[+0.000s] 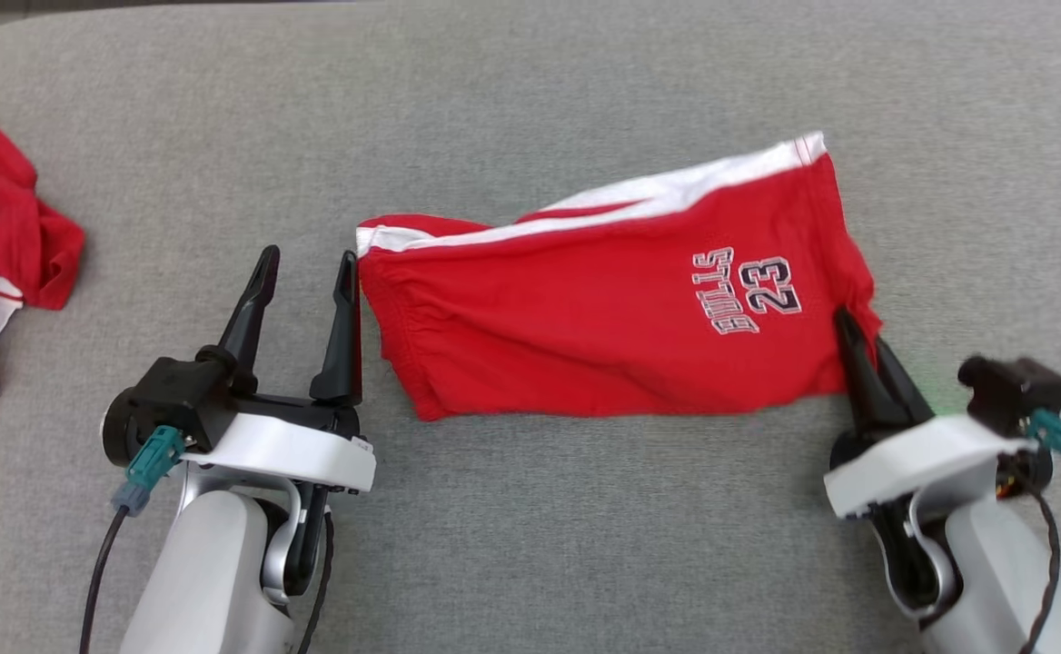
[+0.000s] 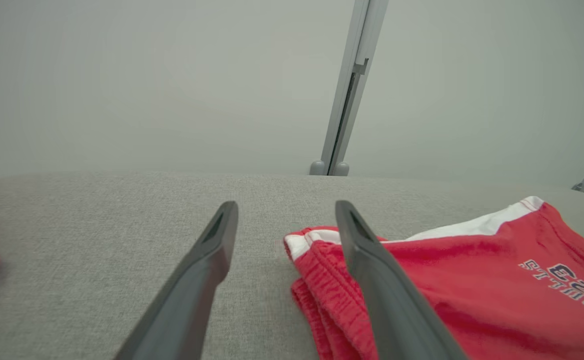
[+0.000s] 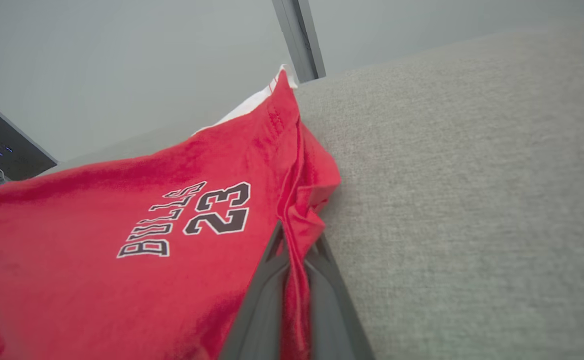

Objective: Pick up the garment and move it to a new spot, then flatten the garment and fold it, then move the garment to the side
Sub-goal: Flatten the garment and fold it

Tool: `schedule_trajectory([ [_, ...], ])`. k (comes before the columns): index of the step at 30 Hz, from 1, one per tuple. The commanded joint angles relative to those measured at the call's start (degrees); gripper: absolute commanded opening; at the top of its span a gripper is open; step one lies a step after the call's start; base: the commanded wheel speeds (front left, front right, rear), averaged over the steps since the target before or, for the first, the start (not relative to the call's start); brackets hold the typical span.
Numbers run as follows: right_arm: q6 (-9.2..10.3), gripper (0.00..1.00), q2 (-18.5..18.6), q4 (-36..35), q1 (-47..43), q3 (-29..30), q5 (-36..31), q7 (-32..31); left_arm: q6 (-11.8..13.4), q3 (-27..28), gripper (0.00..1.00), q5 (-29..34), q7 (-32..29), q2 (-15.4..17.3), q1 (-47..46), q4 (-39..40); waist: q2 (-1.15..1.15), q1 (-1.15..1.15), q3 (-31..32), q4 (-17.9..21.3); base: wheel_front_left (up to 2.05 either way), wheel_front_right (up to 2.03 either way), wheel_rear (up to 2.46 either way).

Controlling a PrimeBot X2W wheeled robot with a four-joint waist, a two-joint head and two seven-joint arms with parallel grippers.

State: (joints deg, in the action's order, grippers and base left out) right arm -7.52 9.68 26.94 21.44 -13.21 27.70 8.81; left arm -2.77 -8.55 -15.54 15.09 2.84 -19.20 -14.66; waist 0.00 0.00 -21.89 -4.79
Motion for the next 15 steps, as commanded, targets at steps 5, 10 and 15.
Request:
schedule_trajectory([
  [5,0.09,0.0,-2.8,-2.7,-8.6,4.4,-0.3,1.0,0.0,1.2,1.0,0.8,0.1,1.0,1.3,0.2,0.0,0.0,1.6,2.3,0.0,0.0,0.0],
  [10,0.08,0.0,-4.9,-5.7,-12.7,7.7,-1.0,0.6,0.3,1.8,1.0,0.9,0.1,1.3,2.3,0.4,0.0,0.0,2.3,3.4,0.0,0.0,0.0],
  [15,0.08,0.0,-5.8,-7.2,-13.8,8.9,-1.7,-0.3,0.4,1.4,1.0,1.0,0.1,1.3,2.6,0.1,0.0,0.0,2.8,4.1,0.0,0.0,0.0],
])
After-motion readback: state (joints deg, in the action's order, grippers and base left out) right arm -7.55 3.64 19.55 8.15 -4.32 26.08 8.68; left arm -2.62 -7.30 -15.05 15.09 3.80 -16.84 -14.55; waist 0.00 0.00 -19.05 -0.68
